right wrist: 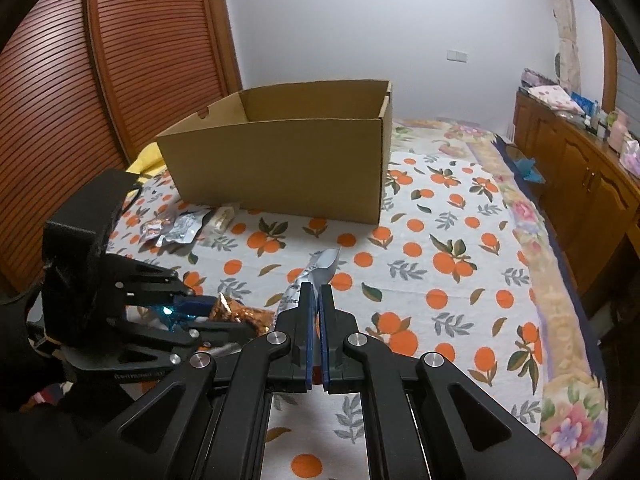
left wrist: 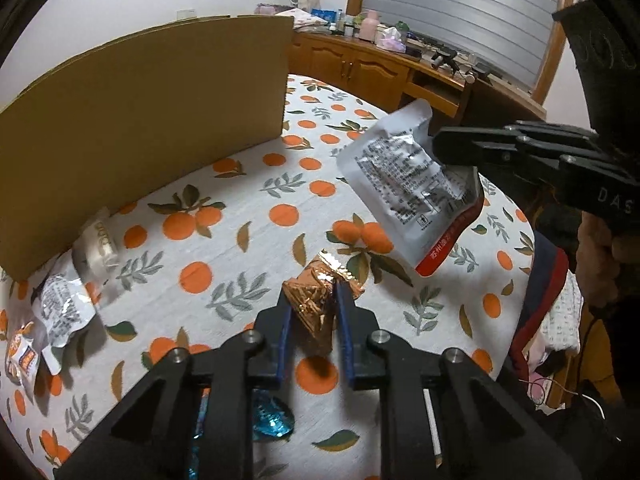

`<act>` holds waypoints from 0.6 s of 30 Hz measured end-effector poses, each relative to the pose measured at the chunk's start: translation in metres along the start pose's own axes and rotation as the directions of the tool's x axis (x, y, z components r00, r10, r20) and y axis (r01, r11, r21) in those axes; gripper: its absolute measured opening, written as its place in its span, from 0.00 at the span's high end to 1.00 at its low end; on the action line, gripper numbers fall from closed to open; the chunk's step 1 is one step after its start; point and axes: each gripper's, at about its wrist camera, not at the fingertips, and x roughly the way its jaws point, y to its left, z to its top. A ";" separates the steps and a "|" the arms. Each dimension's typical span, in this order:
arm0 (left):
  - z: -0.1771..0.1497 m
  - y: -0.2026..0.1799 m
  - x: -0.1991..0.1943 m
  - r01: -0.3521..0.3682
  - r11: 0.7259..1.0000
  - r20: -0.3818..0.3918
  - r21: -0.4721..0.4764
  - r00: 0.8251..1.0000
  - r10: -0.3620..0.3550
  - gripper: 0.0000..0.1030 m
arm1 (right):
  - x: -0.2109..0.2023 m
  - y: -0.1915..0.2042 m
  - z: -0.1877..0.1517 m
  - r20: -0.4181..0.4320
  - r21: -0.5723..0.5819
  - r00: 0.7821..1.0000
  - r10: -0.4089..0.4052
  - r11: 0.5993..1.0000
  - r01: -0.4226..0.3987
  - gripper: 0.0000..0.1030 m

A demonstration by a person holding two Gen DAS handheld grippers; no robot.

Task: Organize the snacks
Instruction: 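Close the left tool on the gold wrapped candy while the right tool lifts the white pouch, then carry the gold candy and white pouch over the cardboard box with both tools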

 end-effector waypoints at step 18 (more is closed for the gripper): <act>0.044 0.045 -0.075 -0.110 0.993 0.147 -0.048 0.982 0.116 0.83 | -0.009 0.019 0.041 0.065 -0.074 0.998 -0.004 0.997 0.009 1.00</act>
